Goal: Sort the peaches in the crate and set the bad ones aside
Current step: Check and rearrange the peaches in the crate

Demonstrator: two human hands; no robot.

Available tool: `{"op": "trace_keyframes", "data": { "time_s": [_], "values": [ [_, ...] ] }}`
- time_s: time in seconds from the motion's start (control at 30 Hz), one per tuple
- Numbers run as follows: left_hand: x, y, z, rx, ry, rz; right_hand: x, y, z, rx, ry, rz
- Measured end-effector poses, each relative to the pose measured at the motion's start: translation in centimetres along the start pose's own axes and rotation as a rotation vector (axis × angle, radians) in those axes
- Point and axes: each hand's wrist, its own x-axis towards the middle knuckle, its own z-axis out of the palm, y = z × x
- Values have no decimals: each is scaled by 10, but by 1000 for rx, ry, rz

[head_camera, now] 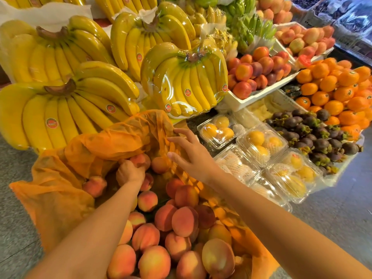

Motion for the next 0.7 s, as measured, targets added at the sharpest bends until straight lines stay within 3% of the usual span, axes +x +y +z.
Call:
{"op": "trace_keyframes", "data": {
  "time_s": [0.2,0.33,0.53,0.7],
  "values": [
    [-15,-9,-19,-107,-16,144,-1,0,0,-23,-28,-2],
    [-24,-12,-36,-295,-120,168,-3,-1,-1,-56,-52,4],
    [-44,-11,-69,-1027,-611,-150,-8,-7,-4,-125,-108,2],
    [-61,-17,-89,-1215,-866,-291,-13,-8,-6,-166,-153,-22]
  ]
}}
